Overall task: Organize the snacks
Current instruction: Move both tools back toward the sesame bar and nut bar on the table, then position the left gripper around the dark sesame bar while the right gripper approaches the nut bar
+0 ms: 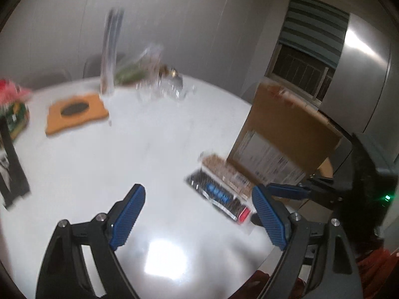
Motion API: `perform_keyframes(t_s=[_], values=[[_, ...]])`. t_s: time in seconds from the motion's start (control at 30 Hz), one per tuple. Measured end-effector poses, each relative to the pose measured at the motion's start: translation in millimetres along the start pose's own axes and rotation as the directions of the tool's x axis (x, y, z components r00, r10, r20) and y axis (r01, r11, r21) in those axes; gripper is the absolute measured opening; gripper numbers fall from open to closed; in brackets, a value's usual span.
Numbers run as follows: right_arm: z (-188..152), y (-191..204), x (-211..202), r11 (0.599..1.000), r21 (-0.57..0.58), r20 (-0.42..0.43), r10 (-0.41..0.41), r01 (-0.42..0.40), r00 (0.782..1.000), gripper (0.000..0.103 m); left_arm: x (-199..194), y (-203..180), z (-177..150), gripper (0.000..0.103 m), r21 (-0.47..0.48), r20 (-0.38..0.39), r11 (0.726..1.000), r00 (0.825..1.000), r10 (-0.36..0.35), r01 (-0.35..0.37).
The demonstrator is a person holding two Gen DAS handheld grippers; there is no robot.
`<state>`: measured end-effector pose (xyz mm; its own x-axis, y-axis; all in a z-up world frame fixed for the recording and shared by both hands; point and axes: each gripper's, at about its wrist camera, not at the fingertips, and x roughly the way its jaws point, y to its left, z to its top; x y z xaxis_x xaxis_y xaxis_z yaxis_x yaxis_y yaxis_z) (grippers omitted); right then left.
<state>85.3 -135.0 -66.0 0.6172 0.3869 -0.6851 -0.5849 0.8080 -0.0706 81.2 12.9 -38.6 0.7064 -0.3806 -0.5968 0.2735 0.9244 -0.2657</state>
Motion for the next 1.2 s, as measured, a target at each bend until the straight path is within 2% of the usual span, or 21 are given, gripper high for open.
perform_keyframes(t_s=[0.2, 0.57, 0.8, 0.97, 1.03, 1.1, 1.2], values=[[-11.6, -23.9, 49.2, 0.996, 0.088, -0.06, -0.013, 0.018, 0.998, 0.045, 39.2, 9.3, -22.3, 0.085, -0.069, -0.074, 0.998, 0.997, -0.017, 0.012], [-19.1, -28.0, 63.4, 0.993, 0.115, -0.082, 0.007, 0.002, 0.997, 0.048, 59.4, 8.6, -28.4, 0.085, -0.086, -0.112, 0.996, 0.993, -0.03, 0.021], [-14.1, -13.0, 68.4, 0.989, 0.113, -0.038, 0.095, -0.09, 0.995, 0.05, 56.0, 21.0, -28.8, 0.084, -0.101, -0.11, 0.995, 0.994, -0.006, -0.006], [-9.3, -2.0, 71.0, 0.97, 0.104, -0.042, 0.226, -0.221, 0.973, 0.053, 60.3, 29.7, -25.1, 0.075, -0.11, -0.121, 0.994, 0.993, 0.013, -0.026], [-10.1, -5.9, 66.0, 0.965, 0.133, -0.044, 0.235, -0.227, 0.971, 0.053, 62.8, 26.0, -25.6, 0.069, -0.091, -0.128, 0.996, 0.992, 0.01, -0.022], [-11.6, -12.5, 55.3, 0.975, 0.139, -0.032, 0.181, -0.175, 0.983, 0.053, 65.8, 22.4, -25.3, 0.066, -0.08, -0.132, 0.997, 0.991, 0.004, -0.014], [-14.4, -19.3, 40.5, 0.994, 0.104, -0.009, 0.017, -0.016, 1.0, 0.053, 71.0, 16.4, -24.2, 0.062, -0.067, -0.139, 0.998, 0.99, -0.001, -0.008]])
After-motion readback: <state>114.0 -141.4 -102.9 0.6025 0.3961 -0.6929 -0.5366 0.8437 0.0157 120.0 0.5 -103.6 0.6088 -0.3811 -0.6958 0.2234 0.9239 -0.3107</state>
